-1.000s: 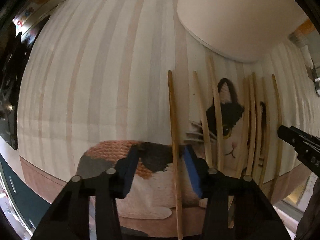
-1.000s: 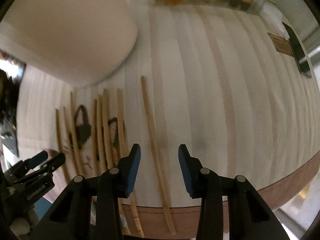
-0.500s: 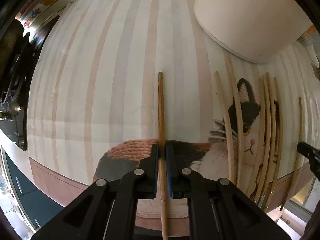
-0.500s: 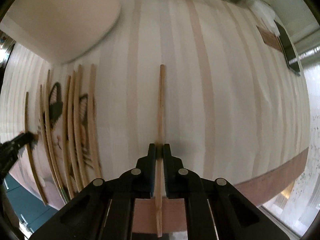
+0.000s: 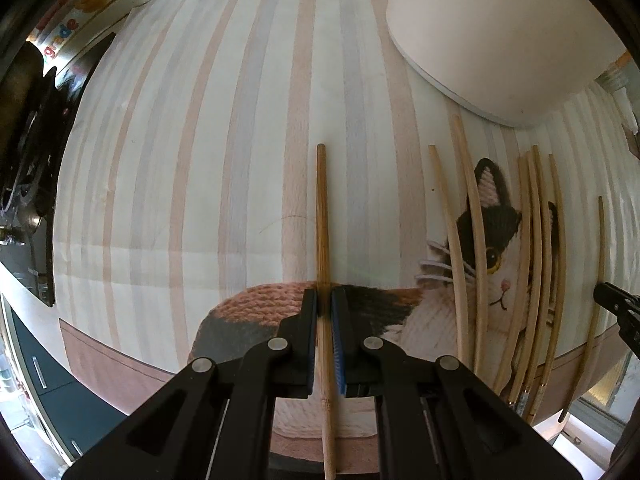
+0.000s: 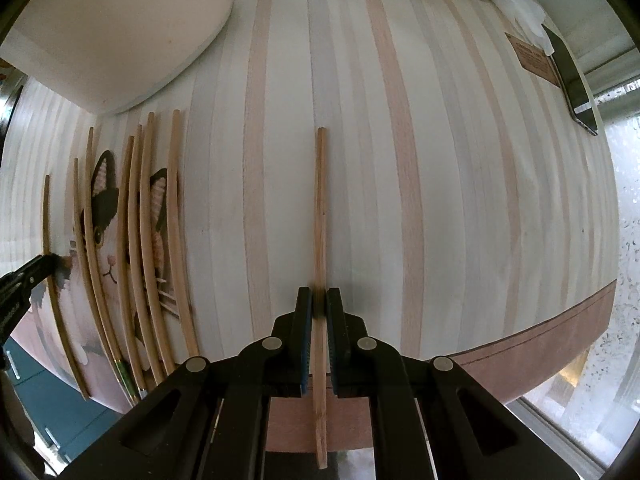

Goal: Organize utensils
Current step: 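Carry the left tool's chopstick into the holder while the right tool inserts its chopstick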

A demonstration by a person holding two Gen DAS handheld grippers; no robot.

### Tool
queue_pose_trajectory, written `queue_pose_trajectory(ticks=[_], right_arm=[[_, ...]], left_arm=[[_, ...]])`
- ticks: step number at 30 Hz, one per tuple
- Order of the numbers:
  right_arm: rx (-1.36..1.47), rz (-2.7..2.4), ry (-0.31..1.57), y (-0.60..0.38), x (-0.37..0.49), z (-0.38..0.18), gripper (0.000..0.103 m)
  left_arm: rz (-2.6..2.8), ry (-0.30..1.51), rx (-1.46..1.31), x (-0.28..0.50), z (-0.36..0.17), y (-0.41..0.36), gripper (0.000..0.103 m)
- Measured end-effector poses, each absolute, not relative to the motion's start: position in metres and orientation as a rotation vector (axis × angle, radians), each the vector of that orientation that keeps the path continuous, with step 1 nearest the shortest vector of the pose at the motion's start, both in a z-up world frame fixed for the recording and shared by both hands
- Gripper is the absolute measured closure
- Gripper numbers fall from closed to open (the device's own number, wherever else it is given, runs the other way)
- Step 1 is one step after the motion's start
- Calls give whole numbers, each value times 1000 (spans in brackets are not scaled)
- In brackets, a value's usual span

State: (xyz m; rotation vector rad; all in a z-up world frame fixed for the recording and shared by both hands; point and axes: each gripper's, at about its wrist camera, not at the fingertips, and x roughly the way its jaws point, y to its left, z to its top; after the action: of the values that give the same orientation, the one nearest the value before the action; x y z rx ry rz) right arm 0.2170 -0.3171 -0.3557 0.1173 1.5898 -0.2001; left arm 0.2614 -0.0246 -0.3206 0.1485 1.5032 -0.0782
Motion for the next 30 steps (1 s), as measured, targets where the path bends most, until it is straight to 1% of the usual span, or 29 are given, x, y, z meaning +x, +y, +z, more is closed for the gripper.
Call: queue_pose_trajectory(ticks=[10,14,20,25,30], right_arm=[[82,-214,1596,-283,233,-371,95],[91,-227,1584,-273,239,-372,96],[87,-279,1491,-269,229,-355,96],[42,-289,1374,-263,223,-318,96],[53,-279,1282,-259,226,-278,96]], left_arm=[[-82,1495,131,268,-321,-14,98],[-32,1456,130,264,-316,-10,98],[9,1316,137,261,-277,0,98],[30,1175,149,263,-231,3,98],[21,1072,132,261,-190,3,99]])
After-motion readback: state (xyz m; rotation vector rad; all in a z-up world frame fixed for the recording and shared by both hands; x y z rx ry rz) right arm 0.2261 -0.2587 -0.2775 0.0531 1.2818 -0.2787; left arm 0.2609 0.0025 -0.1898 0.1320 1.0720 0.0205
